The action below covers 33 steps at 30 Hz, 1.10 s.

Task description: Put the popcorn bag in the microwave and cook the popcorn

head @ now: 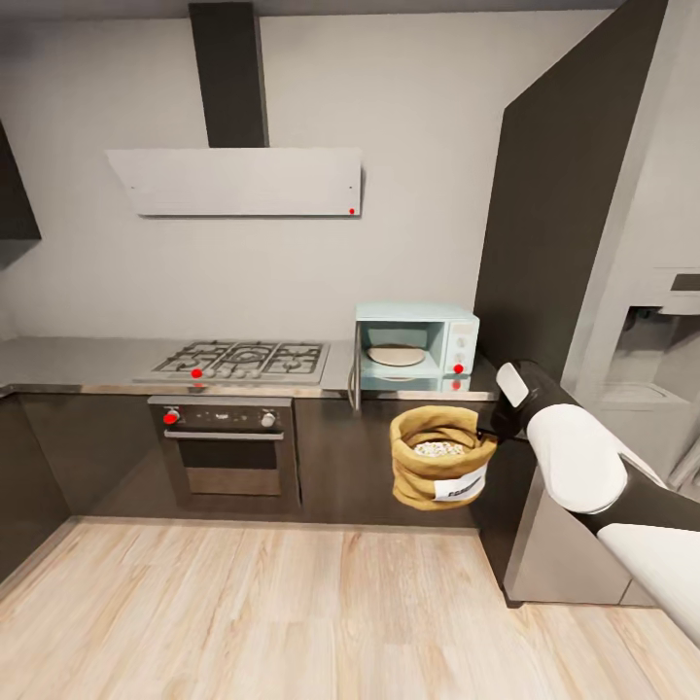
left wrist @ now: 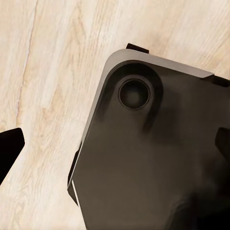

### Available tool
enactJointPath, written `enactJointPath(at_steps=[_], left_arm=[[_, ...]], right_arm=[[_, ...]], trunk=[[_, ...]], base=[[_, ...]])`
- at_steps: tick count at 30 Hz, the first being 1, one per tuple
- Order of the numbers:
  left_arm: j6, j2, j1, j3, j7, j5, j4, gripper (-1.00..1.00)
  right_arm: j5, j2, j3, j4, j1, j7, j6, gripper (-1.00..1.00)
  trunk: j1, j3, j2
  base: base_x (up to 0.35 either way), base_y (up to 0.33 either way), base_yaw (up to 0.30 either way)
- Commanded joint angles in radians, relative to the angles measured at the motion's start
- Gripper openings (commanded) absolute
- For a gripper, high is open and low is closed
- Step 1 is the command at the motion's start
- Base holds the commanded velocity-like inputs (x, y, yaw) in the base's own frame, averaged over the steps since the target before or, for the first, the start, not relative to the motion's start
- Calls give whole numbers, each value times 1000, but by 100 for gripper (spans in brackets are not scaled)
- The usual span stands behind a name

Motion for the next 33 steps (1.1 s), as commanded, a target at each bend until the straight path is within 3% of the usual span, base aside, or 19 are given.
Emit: enactJointPath(at_steps=[1,7,33], left_arm=[[-2,0,0,1,3,3,-1,100],[0,1,0,1,3,5,-1,100],[0,1,1,2,3,7,-3,100]], right_arm=[[9,2,-8,0,-1,1,3,-100],[9,9,-6,0,-1,0,3,-100],[14,13,-7,-20,-1,-8,3,-100]], trunk=[[0,-1,-1],[0,-1,-1],[0,-1,-1]], base=[[0,0,0],[120,0,0],[318,0,0]])
